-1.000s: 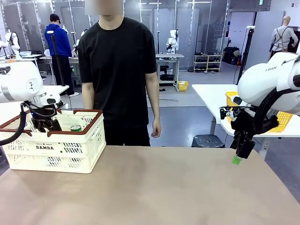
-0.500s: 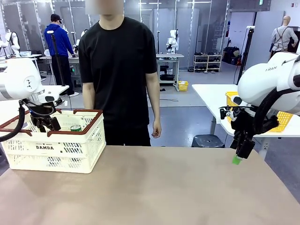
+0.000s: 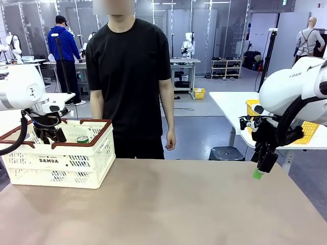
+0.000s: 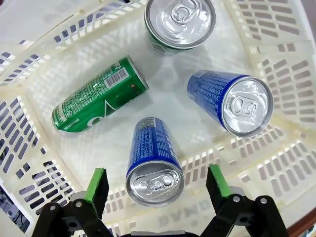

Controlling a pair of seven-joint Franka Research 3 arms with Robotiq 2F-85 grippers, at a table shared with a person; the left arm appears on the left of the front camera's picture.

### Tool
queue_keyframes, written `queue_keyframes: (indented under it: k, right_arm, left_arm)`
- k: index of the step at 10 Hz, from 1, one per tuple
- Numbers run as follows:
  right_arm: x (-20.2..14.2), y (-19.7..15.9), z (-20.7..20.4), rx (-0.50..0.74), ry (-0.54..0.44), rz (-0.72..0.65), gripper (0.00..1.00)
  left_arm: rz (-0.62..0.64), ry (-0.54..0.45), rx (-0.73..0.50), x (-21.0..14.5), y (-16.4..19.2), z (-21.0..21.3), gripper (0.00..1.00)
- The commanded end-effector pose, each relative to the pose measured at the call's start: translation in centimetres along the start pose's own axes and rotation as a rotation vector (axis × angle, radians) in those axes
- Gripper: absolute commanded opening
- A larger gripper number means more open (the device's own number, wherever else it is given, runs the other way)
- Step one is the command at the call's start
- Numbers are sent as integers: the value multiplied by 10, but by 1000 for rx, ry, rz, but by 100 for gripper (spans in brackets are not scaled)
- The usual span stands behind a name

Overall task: Place the drinks into the Shopping basket.
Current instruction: Pick up one drink and place it into the Shopping basket.

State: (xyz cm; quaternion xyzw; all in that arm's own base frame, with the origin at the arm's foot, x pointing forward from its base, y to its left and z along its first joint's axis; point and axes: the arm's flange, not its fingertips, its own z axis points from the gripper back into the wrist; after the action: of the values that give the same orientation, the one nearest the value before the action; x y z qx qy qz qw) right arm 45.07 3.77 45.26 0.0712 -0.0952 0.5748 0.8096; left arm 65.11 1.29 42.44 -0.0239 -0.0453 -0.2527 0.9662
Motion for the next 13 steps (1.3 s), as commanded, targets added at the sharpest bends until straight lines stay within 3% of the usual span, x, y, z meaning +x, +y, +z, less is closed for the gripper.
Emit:
queue_keyframes:
  k: [1,3,7,9,11,13]
  right_arm:
    - [-1,1,0,3,0,3,100]
    - [-1,1,0,3,0,3,100]
    - [-1,1,0,3,0,3,100]
    - [-1,1,0,3,0,3,100]
    - [-1,1,0,3,0,3,100]
    - [-1,1,0,3,0,3,100]
  left_arm:
    - [4,1,-3,2,1,2,100]
    - [0,0,0,0,0,0,100]
    - [-66,20,85,-15,-15,73,100]
    - [-68,-36,137,-23,-19,116,100]
    - [-155,-128,146,-38,-37,149,100]
    - [-346,-156,110,-58,-60,154,100]
